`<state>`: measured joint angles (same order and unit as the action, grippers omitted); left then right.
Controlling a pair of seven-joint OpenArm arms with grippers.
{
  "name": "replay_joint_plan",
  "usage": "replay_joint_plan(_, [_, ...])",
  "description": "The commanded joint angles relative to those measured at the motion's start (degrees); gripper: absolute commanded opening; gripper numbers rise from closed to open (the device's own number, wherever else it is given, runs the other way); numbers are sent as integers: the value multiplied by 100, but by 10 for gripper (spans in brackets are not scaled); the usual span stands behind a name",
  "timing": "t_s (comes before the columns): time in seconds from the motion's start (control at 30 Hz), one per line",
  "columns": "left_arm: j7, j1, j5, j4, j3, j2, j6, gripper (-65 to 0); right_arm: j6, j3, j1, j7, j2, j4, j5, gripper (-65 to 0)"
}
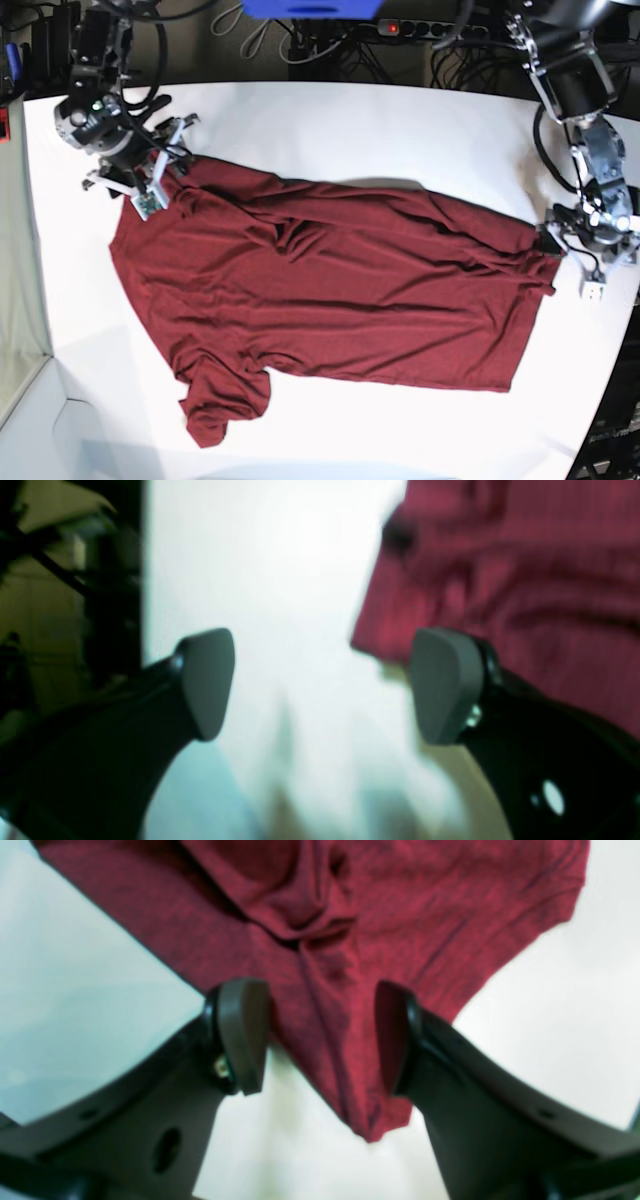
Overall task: Layout the t-shirt on the table in an organized manner, then fold the t-shirt properly
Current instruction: 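Pull the shirt edge back with both grippers toward the table border, then stretch the shirt edge with both grippers apart and release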
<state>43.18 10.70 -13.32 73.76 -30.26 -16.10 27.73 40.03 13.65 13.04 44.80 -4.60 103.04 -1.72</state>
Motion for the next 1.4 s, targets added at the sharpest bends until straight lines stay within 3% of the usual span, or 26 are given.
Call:
replay_joint_plan(0.0, [-322,104,35,-4,-11,-83,-8,-121,-3,11,-95,-220,-10,82,53,-306])
replay_joint_plan(0.27, [-1052,324,-17,-1261,-2,93,-34,-138,-3,-7,-104,-537,86,30,53,-306])
replay_joint_plan(0.43, [-1210,526,-26,-2017,6,58,-43,-251,-3,11,-236,-546,60,-419,53,-307])
replay_joint_plan(0.67, [-1184,218,-26,-2035,-55,-91,-34,-383,-3,28,-218,-554,-116,-841,44,-307])
replay_joint_plan(0.8, [-1131,-301,-26,-1666,-55,-188,-34,-388,-3,55,-77,-554,-300,-850,44,-307])
replay_joint_plan(0.93, [-727,-890,18,-1077,-55,-197,-17,-388,-3,64,63,-554,-573,-858,44,-307])
replay_joint_plan(1.2, [-252,-2112,18,321,-64,67,-8,-388,-3,64,283,-563,-889,-832,44,-307])
replay_joint_plan(1.37, [-50,-2736,18,1024,-64,190,-8,-388,-3,64,635,-1029,-1004,-841,44,-307])
